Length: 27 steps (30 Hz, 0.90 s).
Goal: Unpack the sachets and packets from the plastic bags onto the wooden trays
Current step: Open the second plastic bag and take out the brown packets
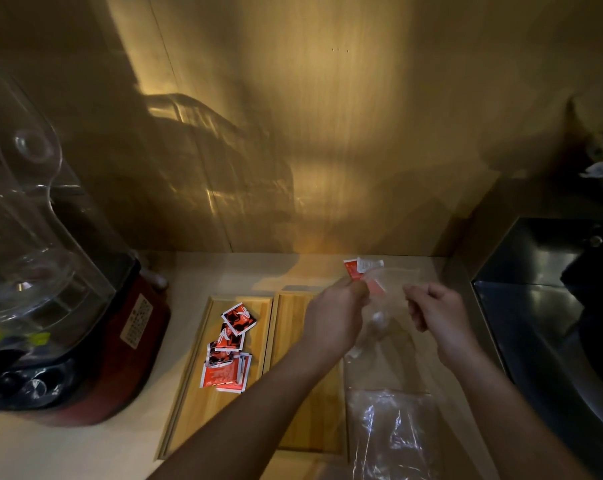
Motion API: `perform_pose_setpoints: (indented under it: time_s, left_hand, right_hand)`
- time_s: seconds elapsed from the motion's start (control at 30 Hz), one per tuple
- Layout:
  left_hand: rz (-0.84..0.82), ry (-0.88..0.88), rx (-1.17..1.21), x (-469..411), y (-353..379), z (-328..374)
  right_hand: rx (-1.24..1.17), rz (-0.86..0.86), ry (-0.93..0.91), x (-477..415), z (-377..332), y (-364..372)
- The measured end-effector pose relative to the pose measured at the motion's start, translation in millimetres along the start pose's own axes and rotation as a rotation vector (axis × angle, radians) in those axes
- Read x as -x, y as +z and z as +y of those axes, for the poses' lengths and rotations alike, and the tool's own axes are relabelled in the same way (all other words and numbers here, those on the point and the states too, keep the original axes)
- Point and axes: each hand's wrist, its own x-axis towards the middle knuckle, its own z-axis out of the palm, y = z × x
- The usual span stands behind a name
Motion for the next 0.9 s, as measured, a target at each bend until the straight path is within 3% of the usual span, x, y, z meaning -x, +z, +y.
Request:
perform_pose_setpoints:
  time_s: [0.3,0.43,0.5,0.63,0.9]
  left_hand:
    - [0.036,0.151,0.205,-19,-40,-1]
    - [0.058,0.245,0.319,-21,-70,0]
    - [0.051,0.252,0.380,-21,-82,2]
    - [0.047,0.180,0.535,-24,-96,-3]
    - [0.078,-0.083,0.646,-16,-85,-26]
  right_hand:
    - [-0.368,-0.054,-0.069,1,1,-2]
    - [-0.392,-0.166,-0.038,1,17,1]
    - [-0.436,-0.305,0.010,2,25,2]
    - [-0.519,-0.480,0.109,9,37,5]
    - [-0.545,-0.389,0.325,35,67,30]
